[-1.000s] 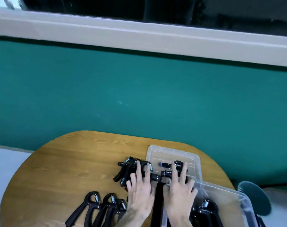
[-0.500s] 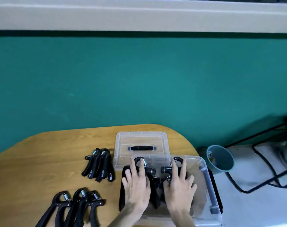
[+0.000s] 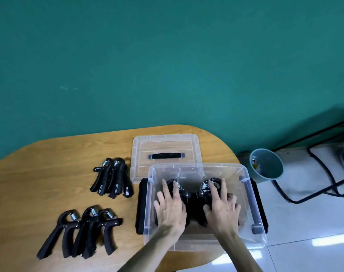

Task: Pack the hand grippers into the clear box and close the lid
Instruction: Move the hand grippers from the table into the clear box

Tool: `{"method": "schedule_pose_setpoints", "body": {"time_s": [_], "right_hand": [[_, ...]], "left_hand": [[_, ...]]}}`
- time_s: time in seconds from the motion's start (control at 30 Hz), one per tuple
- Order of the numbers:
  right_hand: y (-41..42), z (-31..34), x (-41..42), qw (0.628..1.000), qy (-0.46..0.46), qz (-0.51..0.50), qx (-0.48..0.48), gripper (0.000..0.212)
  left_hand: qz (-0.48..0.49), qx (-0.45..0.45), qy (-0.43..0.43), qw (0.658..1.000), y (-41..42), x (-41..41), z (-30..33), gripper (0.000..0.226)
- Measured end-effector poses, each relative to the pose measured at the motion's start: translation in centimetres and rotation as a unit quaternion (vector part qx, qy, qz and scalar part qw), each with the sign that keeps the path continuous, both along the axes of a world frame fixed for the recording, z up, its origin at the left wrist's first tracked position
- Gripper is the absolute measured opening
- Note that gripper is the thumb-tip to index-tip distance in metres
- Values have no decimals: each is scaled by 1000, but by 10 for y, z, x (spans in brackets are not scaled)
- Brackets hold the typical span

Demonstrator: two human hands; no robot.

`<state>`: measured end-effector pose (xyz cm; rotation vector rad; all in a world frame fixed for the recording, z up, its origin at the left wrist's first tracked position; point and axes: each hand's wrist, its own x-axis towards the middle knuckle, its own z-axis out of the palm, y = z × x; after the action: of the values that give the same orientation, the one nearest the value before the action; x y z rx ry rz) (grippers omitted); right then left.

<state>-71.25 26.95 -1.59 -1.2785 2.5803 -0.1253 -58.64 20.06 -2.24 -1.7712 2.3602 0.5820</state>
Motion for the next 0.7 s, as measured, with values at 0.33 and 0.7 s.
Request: {"method": "schedule_pose_setpoints", "body": {"time_s": [0.33,0.7], "right_hand": [[-2,-47,-12,997,18,54,52,84],[-3,-56,-14,995,14,92,33,90]], "left_hand": [[-2,0,-1,1000,0,-6,-24,70],[4,-47,-29,998,-1,-7,-33,75]]}}
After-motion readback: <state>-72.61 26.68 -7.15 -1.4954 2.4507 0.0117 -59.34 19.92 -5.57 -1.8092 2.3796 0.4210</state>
